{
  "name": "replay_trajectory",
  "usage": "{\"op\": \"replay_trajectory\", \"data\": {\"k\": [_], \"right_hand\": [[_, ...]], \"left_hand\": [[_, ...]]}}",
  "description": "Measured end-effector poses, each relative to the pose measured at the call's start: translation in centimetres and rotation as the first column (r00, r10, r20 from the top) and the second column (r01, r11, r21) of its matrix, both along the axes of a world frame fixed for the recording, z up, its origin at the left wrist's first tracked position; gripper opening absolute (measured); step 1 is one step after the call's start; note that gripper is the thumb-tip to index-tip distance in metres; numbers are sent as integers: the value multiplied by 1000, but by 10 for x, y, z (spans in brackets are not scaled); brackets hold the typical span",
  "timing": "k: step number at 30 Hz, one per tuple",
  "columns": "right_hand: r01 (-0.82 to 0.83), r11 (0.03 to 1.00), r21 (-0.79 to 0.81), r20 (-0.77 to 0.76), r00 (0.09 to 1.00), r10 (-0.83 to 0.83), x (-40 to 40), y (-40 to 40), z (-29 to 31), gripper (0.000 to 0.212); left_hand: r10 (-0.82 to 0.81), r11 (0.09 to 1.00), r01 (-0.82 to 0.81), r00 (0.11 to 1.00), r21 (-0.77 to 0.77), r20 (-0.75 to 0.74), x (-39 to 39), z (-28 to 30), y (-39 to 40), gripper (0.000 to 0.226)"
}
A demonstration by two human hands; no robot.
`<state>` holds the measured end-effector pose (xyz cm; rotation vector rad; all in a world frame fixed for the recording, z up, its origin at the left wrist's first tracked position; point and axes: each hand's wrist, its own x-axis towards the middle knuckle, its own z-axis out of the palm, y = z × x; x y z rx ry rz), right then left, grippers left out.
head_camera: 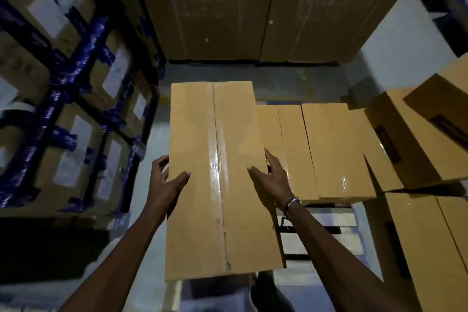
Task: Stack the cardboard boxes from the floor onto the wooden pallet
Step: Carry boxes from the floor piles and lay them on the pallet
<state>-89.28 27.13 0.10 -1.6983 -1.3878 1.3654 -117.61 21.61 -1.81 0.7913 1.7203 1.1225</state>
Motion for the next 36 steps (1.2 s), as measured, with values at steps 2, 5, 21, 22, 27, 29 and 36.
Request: {"op": "replay_trajectory", "data": {"k": [2, 5, 21, 22, 27, 29, 36], "right_hand": [[-5, 1000, -3, 14, 1000, 5, 0, 22, -26, 68], [-1, 1000, -20, 42, 999, 2, -2, 60, -83, 70], [5, 994, -111, 104, 995, 6, 25, 171, -319, 67], [6, 993, -118, 114, 993, 7, 25, 175, -325, 71], [-32, 996, -81, 183, 982, 46, 22, 193, -355, 47], [-66, 996, -56, 224, 971, 77, 22, 200, -365, 37], [-107, 994, -23, 368, 924, 108, 18, 212, -400, 56]], "left_hand": [[-9, 1000, 9, 1000, -9, 5, -2, -25, 21, 57], [-12, 1000, 12, 1000, -21, 12, -2, -81, 57, 58], [-86, 995, 87, 996, -44, 21, 16, -311, 178, 64], [-86, 995, 86, 996, -50, 18, 16, -318, 182, 64], [-115, 990, 114, 993, -80, -19, 7, -346, 199, 67], [-122, 989, 119, 992, -83, -24, 6, -354, 204, 67], [-117, 986, 115, 993, -122, -7, 8, -383, 210, 68]]}}
